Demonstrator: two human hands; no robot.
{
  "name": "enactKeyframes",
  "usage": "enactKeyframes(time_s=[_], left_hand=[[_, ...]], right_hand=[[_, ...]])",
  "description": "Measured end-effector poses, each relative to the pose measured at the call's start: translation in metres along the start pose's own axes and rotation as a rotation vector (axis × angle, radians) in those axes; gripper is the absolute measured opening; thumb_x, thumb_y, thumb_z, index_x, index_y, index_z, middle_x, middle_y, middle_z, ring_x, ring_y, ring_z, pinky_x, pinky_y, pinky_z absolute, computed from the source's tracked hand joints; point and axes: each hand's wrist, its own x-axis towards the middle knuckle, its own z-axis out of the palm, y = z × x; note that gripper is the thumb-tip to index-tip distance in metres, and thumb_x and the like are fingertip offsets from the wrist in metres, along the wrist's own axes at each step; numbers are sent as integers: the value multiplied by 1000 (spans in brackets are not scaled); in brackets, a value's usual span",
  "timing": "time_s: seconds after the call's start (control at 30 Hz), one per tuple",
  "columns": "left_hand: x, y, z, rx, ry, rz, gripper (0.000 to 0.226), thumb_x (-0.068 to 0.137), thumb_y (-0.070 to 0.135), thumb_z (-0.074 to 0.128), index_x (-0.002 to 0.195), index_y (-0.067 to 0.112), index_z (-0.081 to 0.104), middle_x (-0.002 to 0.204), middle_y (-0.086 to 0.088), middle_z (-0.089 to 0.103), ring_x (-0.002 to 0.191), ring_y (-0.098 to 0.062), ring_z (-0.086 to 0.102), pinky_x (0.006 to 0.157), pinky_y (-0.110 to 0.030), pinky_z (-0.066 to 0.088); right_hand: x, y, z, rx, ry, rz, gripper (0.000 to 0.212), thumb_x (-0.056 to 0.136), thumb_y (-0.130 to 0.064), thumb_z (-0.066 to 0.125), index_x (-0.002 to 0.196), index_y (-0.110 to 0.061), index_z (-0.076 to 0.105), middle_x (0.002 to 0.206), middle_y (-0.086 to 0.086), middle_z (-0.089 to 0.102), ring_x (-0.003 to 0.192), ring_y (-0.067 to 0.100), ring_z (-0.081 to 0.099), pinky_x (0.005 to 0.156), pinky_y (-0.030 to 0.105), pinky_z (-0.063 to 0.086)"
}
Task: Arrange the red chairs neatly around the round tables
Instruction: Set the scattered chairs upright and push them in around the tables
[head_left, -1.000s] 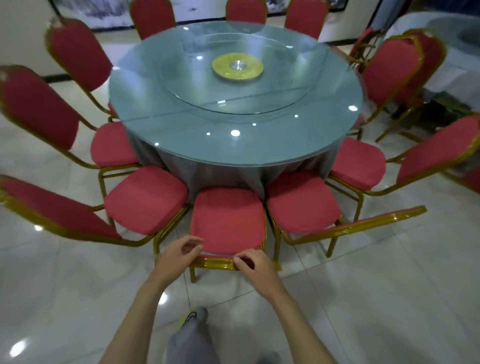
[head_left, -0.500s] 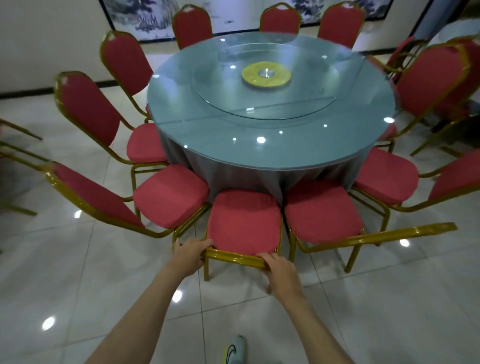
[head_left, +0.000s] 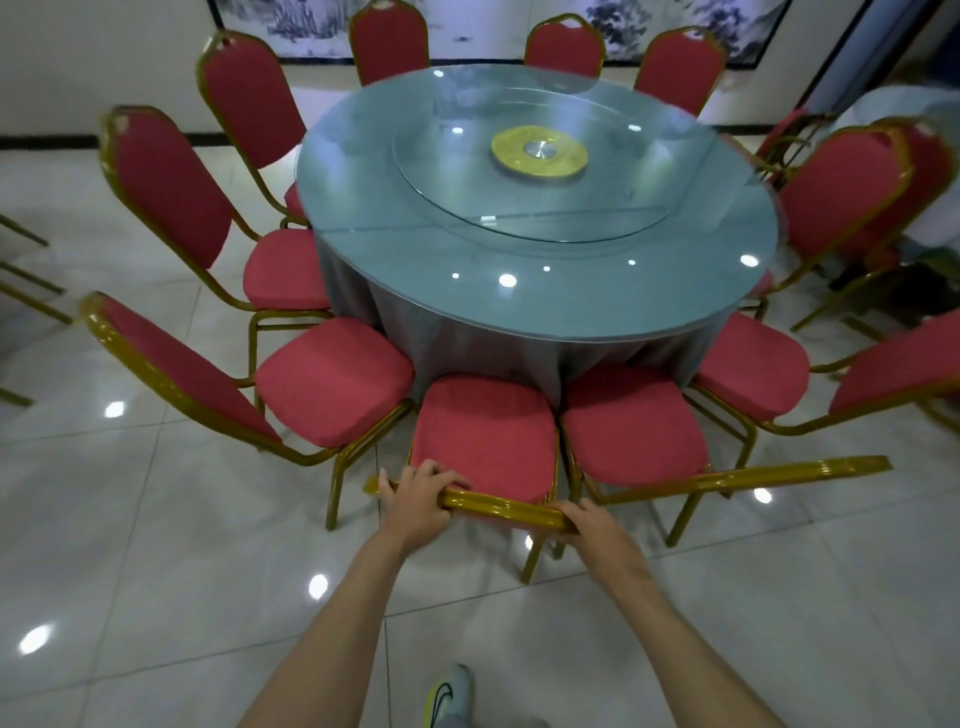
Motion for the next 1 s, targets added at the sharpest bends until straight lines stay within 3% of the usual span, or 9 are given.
enactKeyframes(time_s=[0.07, 0.17, 0.3, 0.4, 0.47, 0.53, 0.6, 0.77, 1.0], left_hand=[[0, 0, -1, -43, -26, 17, 35, 86, 31, 63, 116, 50, 62, 121, 22, 44, 131, -15, 38, 118, -69, -6], [-1, 2, -2, -92, -94, 57, 33, 87, 44, 62, 119, 49, 59, 124, 22, 44, 135, -13, 34, 117, -70, -11], [-6, -1, -15, -161, -162, 104, 33, 86, 51, 60, 119, 49, 60, 125, 24, 50, 138, -12, 33, 117, -67, -17], [-8, 0, -29, -235, -185, 119, 31, 87, 62, 56, 114, 48, 64, 118, 28, 59, 127, -5, 46, 118, -64, -6], [-7, 7, -31, -299, -153, 141, 30, 88, 67, 54, 110, 50, 65, 113, 31, 65, 116, 1, 56, 119, -58, 15], [-3, 17, -29, -401, -104, 175, 23, 89, 62, 58, 105, 48, 69, 104, 28, 70, 104, 5, 64, 109, -49, 45], [1, 33, -25, -477, -61, 203, 12, 94, 46, 63, 101, 42, 72, 100, 21, 73, 97, 1, 67, 94, -41, 57], [9, 82, -13, -461, 15, 260, 12, 97, 28, 65, 96, 35, 75, 96, 19, 74, 92, -1, 67, 87, -26, 54], [26, 144, 26, -417, 3, 311, 16, 98, 21, 63, 97, 31, 76, 93, 19, 75, 92, 0, 68, 84, -22, 53]], right_hand=[[3, 4, 3, -19, 2, 44, 42, 95, -27, 67, 128, -47, 51, 106, -12, 52, 102, 15, 60, 81, 40, 56], [-4, 4, -4, -44, 42, 100, 27, 98, -31, 63, 121, -41, 56, 108, -9, 56, 100, 14, 61, 79, 36, 52], [-9, 8, -21, 80, 33, 198, 21, 97, -20, 65, 116, -29, 68, 104, -1, 63, 99, 18, 63, 80, 36, 53], [-17, 12, -42, 220, -31, 153, 26, 97, -22, 66, 121, -30, 68, 110, -6, 67, 103, 12, 63, 88, 31, 52], [-27, 16, -54, 309, 4, 137, 22, 98, -22, 67, 117, -33, 68, 109, -14, 67, 103, 4, 63, 89, 26, 50], [-37, 20, -62, 372, 70, 125, 21, 98, -21, 67, 107, -39, 68, 106, -19, 70, 101, -3, 64, 93, 26, 53], [-46, 25, -70, 427, 126, 124, 24, 98, -19, 67, 101, -42, 68, 104, -20, 72, 96, -8, 65, 94, 27, 55], [-62, 38, -85, 570, 215, 155, 17, 100, -19, 64, 102, -33, 73, 100, -14, 75, 97, 4, 69, 94, 35, 57], [-66, 79, -102, 723, 266, 153, 16, 100, -24, 62, 102, -35, 74, 94, -17, 76, 91, 0, 71, 88, 30, 57]])
